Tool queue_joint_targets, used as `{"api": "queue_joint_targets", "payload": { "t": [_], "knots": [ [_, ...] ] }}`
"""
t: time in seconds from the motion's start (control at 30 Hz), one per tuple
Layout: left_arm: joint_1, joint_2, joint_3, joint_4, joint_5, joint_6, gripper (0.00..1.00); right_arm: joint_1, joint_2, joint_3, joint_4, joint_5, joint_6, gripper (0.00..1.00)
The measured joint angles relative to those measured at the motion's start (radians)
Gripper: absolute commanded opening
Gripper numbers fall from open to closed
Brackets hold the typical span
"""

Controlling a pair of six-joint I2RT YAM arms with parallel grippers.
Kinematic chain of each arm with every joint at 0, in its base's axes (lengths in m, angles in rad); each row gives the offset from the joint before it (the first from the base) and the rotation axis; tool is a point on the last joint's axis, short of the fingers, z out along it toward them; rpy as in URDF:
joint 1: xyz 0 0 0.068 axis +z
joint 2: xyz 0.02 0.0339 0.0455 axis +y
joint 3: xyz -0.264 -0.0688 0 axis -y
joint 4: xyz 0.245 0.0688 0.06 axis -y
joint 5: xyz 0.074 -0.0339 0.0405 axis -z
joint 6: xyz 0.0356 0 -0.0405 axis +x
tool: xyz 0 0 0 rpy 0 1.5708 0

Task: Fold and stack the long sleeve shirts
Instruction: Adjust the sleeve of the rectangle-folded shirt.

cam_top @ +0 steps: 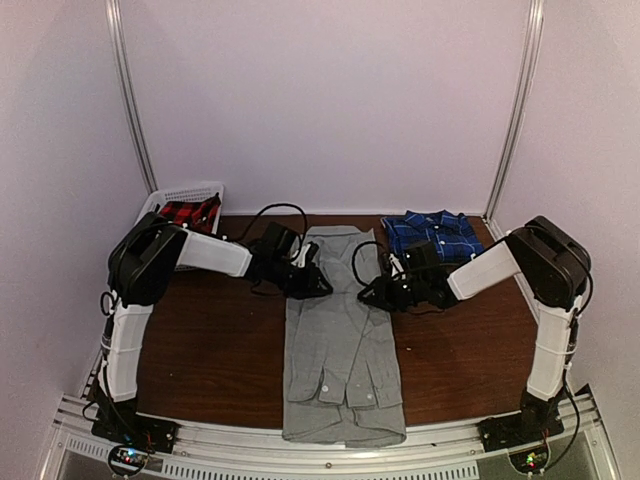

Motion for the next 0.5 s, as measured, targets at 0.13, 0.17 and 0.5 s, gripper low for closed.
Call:
{"api": "queue_joint_targets", "payload": {
  "t": [0.13,0.17,0.5],
  "knots": [
    [0.000,-0.002,0.014,-0.027,-0.010,0.010,0.27,0.000,-0.010,-0.002,-0.020,0.010,-0.020,0.29],
    [0.000,-0.004,0.018,-0.037,-0.016,0.016,0.27,0.000,-0.021,-0.006,-0.032,0.017,-0.028,0.29],
    [0.001,-0.191,-0.019,-0.132,-0.042,0.060,0.27,0.002,-0.265,-0.096,-0.148,0.074,-0.084,0.30]
  ]
}}
